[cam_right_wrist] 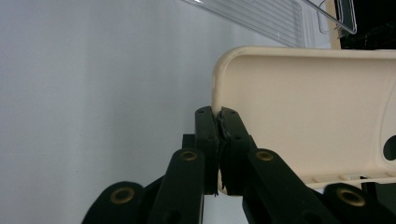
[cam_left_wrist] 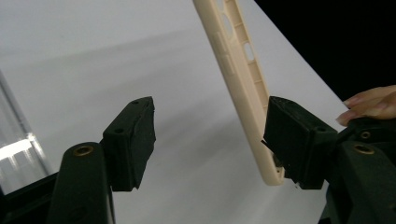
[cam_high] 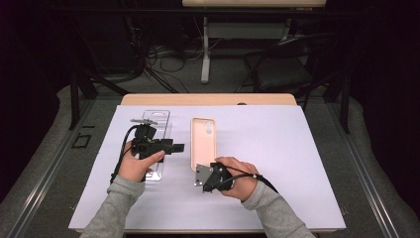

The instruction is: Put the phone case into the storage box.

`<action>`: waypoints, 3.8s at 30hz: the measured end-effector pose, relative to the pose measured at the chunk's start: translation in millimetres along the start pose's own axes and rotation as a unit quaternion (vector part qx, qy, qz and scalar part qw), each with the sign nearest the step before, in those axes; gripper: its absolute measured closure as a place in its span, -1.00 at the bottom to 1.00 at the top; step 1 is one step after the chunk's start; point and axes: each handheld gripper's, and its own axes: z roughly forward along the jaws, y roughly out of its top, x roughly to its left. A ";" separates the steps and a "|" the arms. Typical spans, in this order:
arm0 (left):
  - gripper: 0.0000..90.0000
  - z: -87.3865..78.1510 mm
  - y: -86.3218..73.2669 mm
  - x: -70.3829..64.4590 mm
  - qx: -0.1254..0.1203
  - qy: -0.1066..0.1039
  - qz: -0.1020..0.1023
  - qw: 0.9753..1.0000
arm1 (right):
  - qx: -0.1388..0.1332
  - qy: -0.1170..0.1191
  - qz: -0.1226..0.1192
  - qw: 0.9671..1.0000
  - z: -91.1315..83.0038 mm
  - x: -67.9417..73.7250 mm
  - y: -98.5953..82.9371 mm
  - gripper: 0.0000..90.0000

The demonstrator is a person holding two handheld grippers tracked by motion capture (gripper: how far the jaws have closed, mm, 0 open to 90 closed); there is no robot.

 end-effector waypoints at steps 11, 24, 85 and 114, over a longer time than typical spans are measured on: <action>0.00 8.7 -3.6 -2.6 0.003 -0.018 -0.030 0.999 | -0.002 0.003 -0.003 1.000 2.4 3.1 2.5 0.95; 0.17 22.9 -1.9 -5.1 0.011 -0.031 -0.031 0.999 | -0.006 0.002 -0.002 1.000 3.9 6.6 5.5 0.95; 0.79 27.9 -8.7 4.3 0.030 -0.069 -0.172 0.982 | -0.006 0.003 -0.019 1.000 7.6 12.6 9.5 0.95; 0.80 25.9 -8.8 7.0 0.030 -0.075 -0.182 0.980 | -0.015 0.016 0.009 1.000 9.6 9.9 7.9 0.87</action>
